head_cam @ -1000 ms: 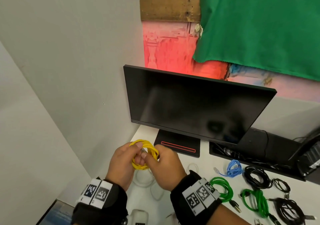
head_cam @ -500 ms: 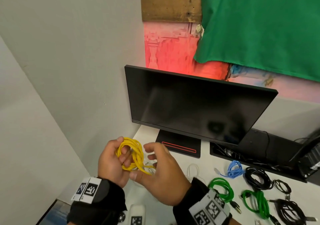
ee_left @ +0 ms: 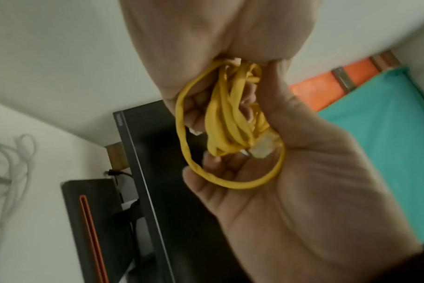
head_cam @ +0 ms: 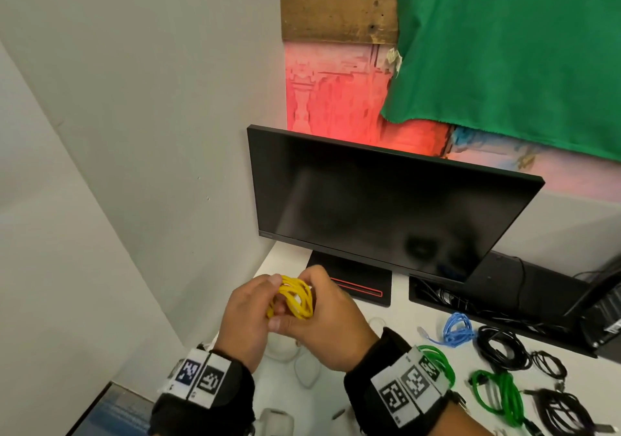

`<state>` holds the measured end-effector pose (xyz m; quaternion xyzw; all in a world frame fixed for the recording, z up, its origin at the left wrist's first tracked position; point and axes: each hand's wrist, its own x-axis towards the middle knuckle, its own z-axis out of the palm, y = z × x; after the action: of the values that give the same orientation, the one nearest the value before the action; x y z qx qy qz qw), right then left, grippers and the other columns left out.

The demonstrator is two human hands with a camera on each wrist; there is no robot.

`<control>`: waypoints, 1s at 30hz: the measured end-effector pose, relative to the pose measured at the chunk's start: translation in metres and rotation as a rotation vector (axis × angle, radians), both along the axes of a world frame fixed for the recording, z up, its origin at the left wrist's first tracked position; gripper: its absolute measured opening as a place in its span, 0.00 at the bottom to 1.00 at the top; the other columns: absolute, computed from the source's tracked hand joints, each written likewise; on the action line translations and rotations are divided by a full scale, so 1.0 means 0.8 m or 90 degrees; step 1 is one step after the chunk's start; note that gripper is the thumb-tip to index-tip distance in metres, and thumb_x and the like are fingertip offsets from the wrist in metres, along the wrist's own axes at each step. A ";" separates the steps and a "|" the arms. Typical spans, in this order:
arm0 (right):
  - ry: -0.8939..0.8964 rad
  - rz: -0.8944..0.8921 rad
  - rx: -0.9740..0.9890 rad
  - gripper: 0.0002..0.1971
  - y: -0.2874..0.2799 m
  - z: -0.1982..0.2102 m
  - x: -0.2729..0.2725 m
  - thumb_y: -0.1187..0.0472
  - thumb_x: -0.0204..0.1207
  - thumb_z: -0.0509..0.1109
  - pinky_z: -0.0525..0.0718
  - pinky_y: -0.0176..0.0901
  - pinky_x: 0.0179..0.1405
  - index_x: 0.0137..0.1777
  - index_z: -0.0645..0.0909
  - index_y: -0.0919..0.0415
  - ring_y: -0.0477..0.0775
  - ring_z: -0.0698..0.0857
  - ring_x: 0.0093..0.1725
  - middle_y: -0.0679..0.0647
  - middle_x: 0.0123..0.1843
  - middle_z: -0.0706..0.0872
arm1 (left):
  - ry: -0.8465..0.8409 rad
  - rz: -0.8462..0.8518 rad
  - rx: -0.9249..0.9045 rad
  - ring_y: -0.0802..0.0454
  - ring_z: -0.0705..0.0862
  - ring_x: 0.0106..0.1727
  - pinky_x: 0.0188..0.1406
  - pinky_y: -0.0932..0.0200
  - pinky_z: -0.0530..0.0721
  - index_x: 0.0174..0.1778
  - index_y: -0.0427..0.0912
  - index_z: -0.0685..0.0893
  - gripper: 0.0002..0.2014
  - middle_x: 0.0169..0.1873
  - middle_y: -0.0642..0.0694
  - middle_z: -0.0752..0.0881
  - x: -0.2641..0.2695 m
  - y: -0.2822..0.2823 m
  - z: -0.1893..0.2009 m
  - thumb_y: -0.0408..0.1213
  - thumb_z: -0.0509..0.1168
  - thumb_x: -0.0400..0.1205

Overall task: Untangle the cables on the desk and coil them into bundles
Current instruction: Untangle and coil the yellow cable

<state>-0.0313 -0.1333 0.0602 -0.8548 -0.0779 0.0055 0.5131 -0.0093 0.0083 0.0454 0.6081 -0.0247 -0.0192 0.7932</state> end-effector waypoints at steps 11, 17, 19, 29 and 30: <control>0.220 0.174 0.276 0.07 -0.028 -0.020 0.016 0.54 0.79 0.69 0.84 0.43 0.38 0.45 0.90 0.47 0.47 0.85 0.37 0.49 0.40 0.89 | 0.282 -0.136 -0.248 0.37 0.81 0.29 0.32 0.50 0.85 0.37 0.32 0.76 0.27 0.32 0.31 0.77 -0.006 0.004 0.008 0.57 0.69 0.67; 0.162 0.248 0.241 0.08 -0.038 -0.027 0.021 0.57 0.78 0.73 0.83 0.40 0.34 0.53 0.88 0.43 0.47 0.83 0.36 0.50 0.45 0.87 | 0.312 -0.141 -0.262 0.34 0.75 0.43 0.50 0.39 0.79 0.34 0.38 0.70 0.25 0.36 0.36 0.68 -0.002 0.009 0.003 0.58 0.70 0.72; 0.144 0.257 0.203 0.06 -0.038 -0.026 0.024 0.54 0.76 0.74 0.82 0.42 0.35 0.48 0.89 0.41 0.46 0.82 0.35 0.46 0.41 0.88 | 0.317 -0.148 -0.281 0.38 0.72 0.39 0.46 0.42 0.76 0.33 0.41 0.69 0.24 0.35 0.39 0.63 -0.002 0.009 0.003 0.57 0.71 0.71; 0.210 0.288 0.278 0.06 -0.033 -0.042 0.027 0.58 0.77 0.74 0.83 0.37 0.34 0.50 0.88 0.46 0.46 0.84 0.33 0.48 0.41 0.89 | 0.277 -0.178 -0.309 0.46 0.77 0.32 0.38 0.49 0.79 0.27 0.43 0.78 0.22 0.28 0.42 0.76 0.003 0.013 0.011 0.58 0.65 0.78; 0.211 0.281 0.274 0.05 -0.033 -0.046 0.028 0.57 0.78 0.73 0.83 0.36 0.34 0.49 0.88 0.46 0.45 0.83 0.32 0.47 0.38 0.88 | 0.276 -0.173 -0.303 0.46 0.77 0.31 0.37 0.50 0.79 0.27 0.43 0.78 0.22 0.28 0.42 0.76 0.005 0.013 0.010 0.58 0.65 0.78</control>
<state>-0.0092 -0.1594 0.0237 -0.6772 -0.1757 0.2385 0.6735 -0.0052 0.0189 0.0538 0.3787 0.0593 -0.2470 0.8899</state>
